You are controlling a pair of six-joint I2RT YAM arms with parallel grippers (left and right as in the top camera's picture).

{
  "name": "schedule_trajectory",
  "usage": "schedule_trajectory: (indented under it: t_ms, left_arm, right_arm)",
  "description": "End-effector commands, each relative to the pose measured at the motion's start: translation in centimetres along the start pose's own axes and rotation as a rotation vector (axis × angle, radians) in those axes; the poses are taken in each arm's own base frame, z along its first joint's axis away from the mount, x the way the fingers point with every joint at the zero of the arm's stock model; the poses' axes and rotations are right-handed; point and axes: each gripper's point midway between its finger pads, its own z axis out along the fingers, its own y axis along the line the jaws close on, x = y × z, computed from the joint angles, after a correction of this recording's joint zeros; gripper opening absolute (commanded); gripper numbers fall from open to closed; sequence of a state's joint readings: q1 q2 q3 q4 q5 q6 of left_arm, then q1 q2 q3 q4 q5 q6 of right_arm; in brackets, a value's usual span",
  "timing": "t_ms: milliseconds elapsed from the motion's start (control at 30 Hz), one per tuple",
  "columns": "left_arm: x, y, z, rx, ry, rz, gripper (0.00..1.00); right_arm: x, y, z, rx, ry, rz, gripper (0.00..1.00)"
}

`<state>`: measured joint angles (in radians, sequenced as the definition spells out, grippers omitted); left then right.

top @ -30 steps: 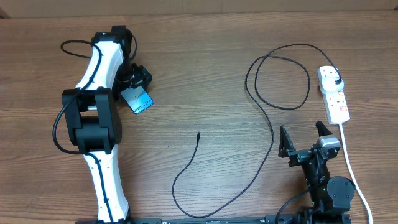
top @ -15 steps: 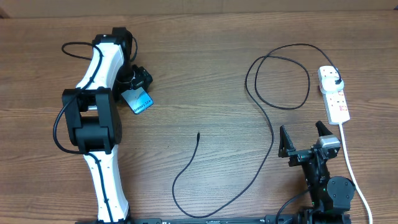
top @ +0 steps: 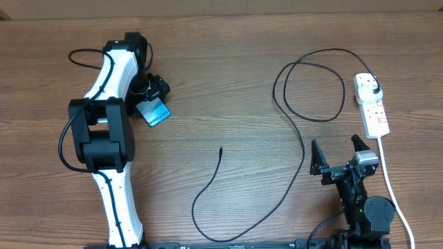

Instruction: Plug charger to phone and switch on socket

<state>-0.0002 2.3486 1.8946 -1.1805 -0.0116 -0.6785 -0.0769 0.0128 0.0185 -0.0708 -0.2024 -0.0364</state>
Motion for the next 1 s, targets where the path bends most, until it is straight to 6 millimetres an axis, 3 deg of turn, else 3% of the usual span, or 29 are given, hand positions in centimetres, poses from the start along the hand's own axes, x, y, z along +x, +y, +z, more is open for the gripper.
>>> schedule_trajectory:
  t_ms: [0,467,967]
  left_arm:
    - [0.8,0.9,1.7,-0.047,0.032,-0.008,1.00]
    - [0.3,0.5,1.9,-0.028,0.010,-0.009,1.00]
    - [-0.2,0.1,3.5,-0.001,-0.022,-0.009,1.00]
  right_arm:
    - [0.2,0.0,0.0,0.003,-0.005,0.002,1.00]
    - [0.2,0.0,0.0,0.002,-0.005,0.002,1.00]
    - [0.2,0.0,0.0,0.002,-0.005,0.002,1.00]
